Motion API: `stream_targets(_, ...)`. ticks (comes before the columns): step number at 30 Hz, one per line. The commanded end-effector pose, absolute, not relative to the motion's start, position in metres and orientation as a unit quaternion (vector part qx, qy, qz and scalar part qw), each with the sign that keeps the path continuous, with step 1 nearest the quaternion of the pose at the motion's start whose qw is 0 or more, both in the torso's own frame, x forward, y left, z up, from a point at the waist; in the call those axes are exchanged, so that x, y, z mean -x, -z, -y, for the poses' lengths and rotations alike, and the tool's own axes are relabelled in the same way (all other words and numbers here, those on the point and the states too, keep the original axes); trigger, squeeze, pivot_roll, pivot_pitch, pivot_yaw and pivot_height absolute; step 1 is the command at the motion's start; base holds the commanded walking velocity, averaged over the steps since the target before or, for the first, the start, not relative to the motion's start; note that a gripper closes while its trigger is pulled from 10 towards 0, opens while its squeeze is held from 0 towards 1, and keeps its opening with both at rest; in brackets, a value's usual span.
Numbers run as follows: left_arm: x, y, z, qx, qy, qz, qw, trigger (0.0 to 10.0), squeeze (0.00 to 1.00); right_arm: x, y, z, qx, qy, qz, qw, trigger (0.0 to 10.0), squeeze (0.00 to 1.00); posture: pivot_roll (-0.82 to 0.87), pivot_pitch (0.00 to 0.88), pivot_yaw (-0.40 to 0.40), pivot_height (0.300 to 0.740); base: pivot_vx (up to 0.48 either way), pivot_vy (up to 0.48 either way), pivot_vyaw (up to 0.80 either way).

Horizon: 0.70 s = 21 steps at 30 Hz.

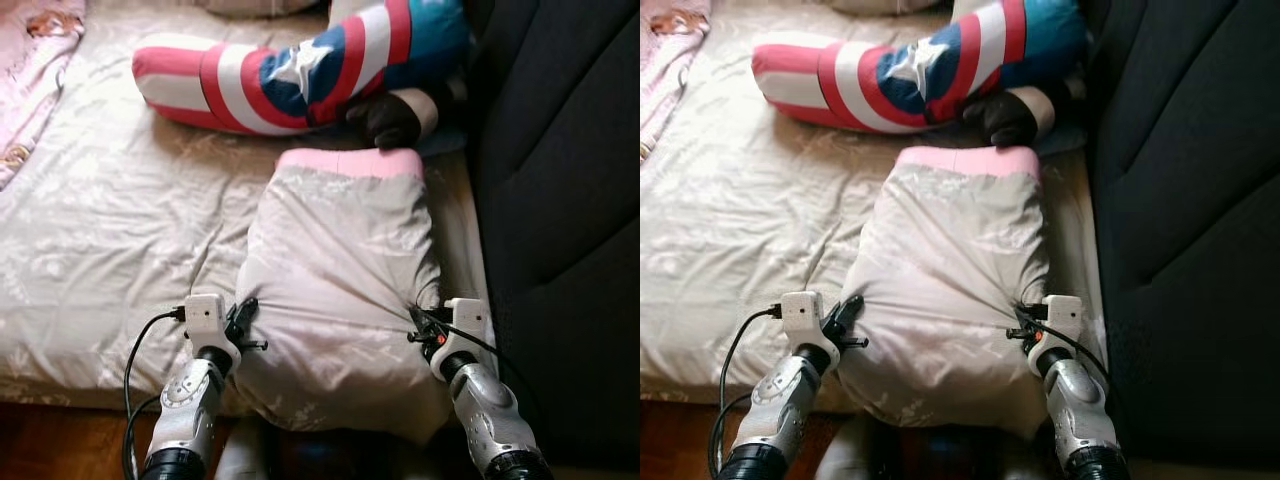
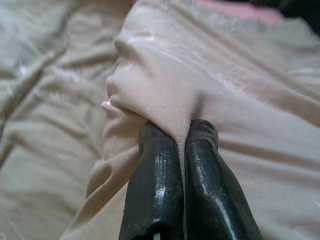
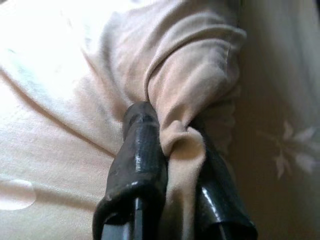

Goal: Clean up the room

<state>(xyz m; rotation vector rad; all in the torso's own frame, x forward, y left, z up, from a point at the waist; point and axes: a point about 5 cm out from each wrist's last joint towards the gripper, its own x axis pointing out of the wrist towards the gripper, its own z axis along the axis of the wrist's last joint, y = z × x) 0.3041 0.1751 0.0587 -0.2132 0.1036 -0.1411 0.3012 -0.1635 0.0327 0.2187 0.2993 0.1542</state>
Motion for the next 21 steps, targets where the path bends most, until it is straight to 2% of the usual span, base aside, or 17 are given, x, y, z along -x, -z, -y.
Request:
stream_targets(1, -0.303, -0.07, -0.196, 0.098, 0.032, -0.021, 0.994, 10.0, 0.0, -0.306, -0.044, 0.183, -0.092, -0.046, -0.113, 0.988, 10.0, 0.0, 0.03, 0.042, -0.03, 0.74, 0.0, 0.0, 0.0)
stream_targets(6, -0.302, -0.068, -0.199, 0.096, 0.029, -0.026, 0.995, 10.0, 0.0, -0.306, -0.041, 0.183, -0.092, -0.041, -0.117, 0.988, 10.0, 0.0, 0.03, 0.0, -0.024, 0.74, 0.0, 0.0, 0.0)
stream_targets(21, -0.294, -0.062, -0.219, 0.095, 0.007, -0.04, 0.995, 10.0, 0.0, -0.307, -0.032, 0.182, -0.093, -0.031, -0.132, 0.986, 10.0, 0.0, 0.03, 0.0, 0.008, 0.74, 0.0, 0.0, 0.0)
